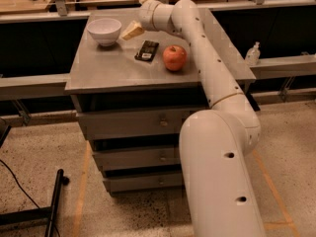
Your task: Move white bowl near apple
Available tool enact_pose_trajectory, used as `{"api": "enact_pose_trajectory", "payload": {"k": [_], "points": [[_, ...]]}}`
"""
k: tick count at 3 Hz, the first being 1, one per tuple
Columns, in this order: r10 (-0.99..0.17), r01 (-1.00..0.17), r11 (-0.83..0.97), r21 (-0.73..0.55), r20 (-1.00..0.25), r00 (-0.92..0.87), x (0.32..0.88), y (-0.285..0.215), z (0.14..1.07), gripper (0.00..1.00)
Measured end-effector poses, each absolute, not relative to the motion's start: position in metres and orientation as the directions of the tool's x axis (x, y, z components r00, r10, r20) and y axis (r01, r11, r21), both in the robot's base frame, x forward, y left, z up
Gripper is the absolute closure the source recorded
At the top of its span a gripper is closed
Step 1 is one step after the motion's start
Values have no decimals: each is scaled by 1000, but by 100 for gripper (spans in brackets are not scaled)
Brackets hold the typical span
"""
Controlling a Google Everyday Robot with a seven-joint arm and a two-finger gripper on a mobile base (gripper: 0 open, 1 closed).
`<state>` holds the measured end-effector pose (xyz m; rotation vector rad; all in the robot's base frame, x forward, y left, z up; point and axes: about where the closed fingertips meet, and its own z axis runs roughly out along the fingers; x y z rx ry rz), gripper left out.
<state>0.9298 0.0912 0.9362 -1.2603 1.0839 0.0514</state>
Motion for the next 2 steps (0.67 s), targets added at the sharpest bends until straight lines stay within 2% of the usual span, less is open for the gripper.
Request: {"api": "enact_pose_trajectory", "payload": {"k": [2], "points": [[-526,-499,334,-800,-597,605,929,100,939,0]]}}
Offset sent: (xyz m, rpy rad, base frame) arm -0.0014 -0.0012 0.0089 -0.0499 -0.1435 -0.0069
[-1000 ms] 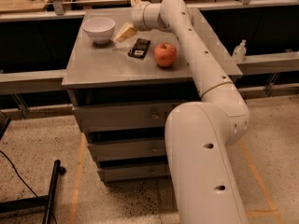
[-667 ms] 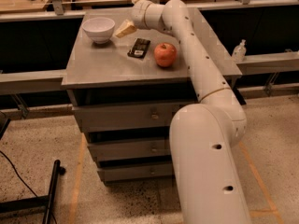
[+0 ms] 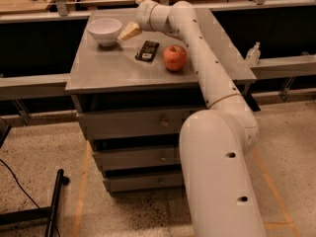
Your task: Move white bowl near apple
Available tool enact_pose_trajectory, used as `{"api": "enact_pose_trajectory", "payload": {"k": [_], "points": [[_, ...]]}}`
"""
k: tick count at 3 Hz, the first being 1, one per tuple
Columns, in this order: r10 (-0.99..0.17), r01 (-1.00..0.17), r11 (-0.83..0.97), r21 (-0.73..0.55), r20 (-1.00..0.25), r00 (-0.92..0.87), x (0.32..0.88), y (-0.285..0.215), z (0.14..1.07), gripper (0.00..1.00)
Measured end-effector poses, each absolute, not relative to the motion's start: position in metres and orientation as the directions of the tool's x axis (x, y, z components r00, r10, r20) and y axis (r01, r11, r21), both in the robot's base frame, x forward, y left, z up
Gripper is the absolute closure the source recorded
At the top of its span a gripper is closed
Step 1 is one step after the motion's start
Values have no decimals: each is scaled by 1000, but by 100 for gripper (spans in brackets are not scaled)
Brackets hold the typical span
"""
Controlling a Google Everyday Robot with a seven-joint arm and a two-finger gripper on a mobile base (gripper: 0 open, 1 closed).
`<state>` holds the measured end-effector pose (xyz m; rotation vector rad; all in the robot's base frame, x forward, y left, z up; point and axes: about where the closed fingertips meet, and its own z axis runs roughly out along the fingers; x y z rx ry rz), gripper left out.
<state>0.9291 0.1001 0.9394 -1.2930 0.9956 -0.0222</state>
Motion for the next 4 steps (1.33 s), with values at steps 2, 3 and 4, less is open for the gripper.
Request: {"api": "enact_pose_trajectory", "payload": {"k": [2,3,4], "points": [[-538,-364,321,-874,-485,690,930,93,954,0],[-541,-352,311,-883,-469,698,930,95,953,0],[-549,-350,280,-894,-448,706,929,95,951,0]]}}
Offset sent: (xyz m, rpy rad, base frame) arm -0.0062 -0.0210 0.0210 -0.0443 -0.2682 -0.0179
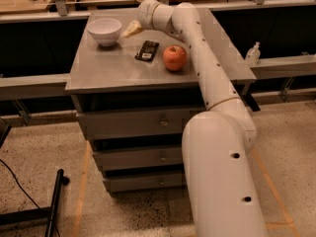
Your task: Move white bowl near apple
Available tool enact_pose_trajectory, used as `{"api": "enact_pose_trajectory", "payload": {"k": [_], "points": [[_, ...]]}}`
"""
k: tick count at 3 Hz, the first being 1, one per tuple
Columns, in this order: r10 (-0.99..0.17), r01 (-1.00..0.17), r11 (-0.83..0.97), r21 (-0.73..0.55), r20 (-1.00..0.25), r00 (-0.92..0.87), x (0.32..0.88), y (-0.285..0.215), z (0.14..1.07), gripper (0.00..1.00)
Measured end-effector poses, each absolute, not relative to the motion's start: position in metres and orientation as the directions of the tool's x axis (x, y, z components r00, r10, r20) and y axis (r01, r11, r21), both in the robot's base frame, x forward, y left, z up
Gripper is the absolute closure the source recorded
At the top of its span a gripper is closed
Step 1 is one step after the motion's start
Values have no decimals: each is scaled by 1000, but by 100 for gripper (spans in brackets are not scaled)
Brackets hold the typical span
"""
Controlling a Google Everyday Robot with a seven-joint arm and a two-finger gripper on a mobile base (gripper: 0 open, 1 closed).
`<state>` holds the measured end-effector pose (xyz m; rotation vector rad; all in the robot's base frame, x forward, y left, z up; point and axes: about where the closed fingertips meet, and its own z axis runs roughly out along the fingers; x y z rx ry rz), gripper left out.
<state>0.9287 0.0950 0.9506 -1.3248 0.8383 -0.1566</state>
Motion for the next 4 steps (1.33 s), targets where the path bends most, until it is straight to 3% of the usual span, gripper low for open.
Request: {"api": "enact_pose_trajectory", "payload": {"k": [4], "points": [[-506,-264,169,-950,-313,803,916,93,957,0]]}}
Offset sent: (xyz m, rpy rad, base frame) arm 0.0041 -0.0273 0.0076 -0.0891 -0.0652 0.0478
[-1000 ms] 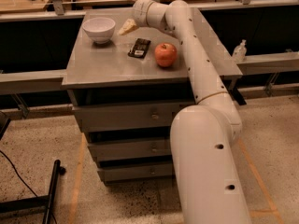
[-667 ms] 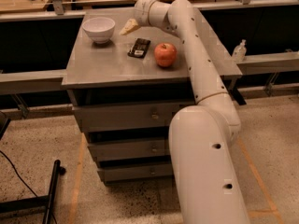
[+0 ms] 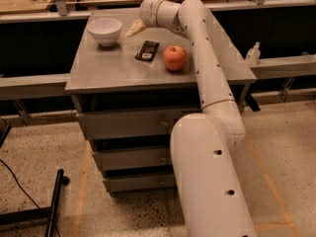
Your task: Move white bowl near apple
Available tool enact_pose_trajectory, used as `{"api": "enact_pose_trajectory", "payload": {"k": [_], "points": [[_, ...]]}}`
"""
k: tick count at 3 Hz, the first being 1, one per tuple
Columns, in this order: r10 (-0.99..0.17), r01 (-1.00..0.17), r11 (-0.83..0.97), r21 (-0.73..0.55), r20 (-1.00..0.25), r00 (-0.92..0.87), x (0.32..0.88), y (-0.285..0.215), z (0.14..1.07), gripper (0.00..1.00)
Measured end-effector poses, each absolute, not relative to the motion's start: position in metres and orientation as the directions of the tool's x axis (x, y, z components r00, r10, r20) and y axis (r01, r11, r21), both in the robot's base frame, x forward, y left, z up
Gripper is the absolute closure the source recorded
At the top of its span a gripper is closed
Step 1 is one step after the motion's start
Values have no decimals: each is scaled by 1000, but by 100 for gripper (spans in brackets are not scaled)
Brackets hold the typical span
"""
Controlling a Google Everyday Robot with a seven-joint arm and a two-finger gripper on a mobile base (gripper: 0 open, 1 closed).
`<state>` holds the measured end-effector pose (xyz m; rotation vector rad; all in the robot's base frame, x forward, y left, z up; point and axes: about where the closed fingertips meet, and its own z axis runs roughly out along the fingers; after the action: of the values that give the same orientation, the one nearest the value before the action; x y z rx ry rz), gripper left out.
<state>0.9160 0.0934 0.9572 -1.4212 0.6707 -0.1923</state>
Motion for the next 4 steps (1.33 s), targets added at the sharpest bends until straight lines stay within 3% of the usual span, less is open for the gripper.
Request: {"api": "enact_pose_trajectory", "payload": {"k": [4], "points": [[-454,-159,-43,-986,-122,883,889,118,959,0]]}}
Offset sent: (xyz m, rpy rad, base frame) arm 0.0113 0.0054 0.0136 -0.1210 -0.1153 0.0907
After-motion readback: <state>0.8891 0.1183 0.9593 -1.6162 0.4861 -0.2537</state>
